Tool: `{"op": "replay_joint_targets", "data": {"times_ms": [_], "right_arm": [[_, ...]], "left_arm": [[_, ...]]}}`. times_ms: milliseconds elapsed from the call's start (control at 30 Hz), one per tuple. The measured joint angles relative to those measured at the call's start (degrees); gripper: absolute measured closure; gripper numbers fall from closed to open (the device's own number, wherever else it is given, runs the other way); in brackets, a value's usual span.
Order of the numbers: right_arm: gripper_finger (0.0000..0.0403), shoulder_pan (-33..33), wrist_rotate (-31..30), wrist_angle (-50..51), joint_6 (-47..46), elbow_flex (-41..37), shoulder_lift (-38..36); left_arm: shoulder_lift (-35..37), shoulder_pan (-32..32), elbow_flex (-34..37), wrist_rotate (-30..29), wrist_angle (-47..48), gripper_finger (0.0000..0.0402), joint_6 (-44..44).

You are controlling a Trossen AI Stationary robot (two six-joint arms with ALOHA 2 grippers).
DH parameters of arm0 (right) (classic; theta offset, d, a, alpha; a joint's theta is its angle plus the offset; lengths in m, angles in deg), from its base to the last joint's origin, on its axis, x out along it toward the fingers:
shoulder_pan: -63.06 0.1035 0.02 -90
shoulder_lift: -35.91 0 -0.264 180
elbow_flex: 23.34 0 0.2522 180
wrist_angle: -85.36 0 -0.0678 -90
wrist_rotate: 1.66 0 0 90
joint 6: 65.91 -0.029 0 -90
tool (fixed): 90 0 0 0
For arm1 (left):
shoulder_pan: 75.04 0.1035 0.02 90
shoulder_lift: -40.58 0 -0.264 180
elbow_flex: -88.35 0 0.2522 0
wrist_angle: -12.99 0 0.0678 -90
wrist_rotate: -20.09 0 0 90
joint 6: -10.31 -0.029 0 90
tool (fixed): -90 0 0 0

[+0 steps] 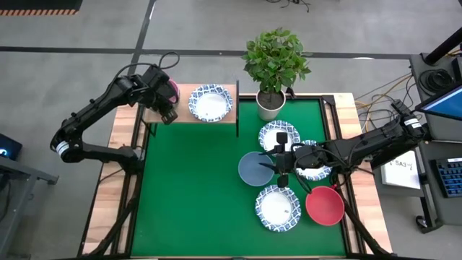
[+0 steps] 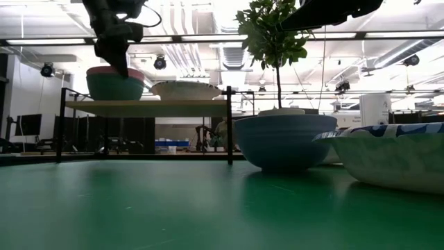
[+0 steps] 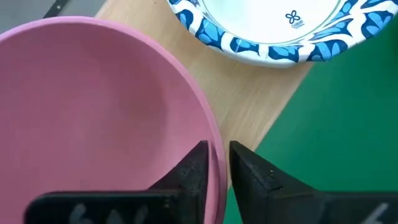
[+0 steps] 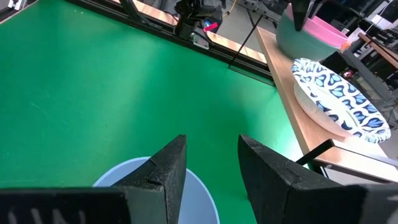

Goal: Place and stack bowls onto a shelf
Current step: Stack the pink bowl on top of the green bowl on the shelf, then stack the white patterned bowl on top of the white patterned bowl on the shelf

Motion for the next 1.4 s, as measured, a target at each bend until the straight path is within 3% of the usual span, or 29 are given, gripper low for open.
{"op": "replay_joint_targets", "data": {"times_ms": [300,500,633,833,933,1133,1300,1400], "right_arm": [[0.0268,0.0,0.0,-0.1,-1.4,0.0,0.0],[0.0268,0.0,0.0,-1.7,-8.2,0.0,0.0],[0.0268,0.4,0.0,-2.7,-14.1,0.0,0.9],[0.0268,0.2,0.0,-1.2,-27.4,1.0,3.4],[0.0268,-1.1,0.1,8.9,-38.7,5.2,4.6],[0.0268,-5.0,1.2,45.2,-54.3,17.3,9.3],[0.0268,-7.2,9.8,63.4,-31.5,20.8,14.2],[0.0268,-7.4,11.0,62.4,-24.4,19.1,15.2]], "left_arm": [[1.1,0.0,-2.7,0.0,0.0,0.0236,-1.3],[6.8,-3.1,-5.3,2.5,-4.3,0.0204,4.2],[14.2,-10.9,-0.5,7.2,-15.0,0.0207,11.2],[24.4,-28.9,12.8,6.2,-35.0,0.0213,17.9],[27.5,-37.9,19.9,2.4,-44.7,0.0214,19.4],[29.1,-51.2,30.5,-8.2,-59.1,0.0214,18.1],[28.5,-56.0,33.9,-13.1,-62.0,0.0214,18.0],[27.7,-56.8,34.1,-13.2,-62.2,0.0214,18.6]]}}
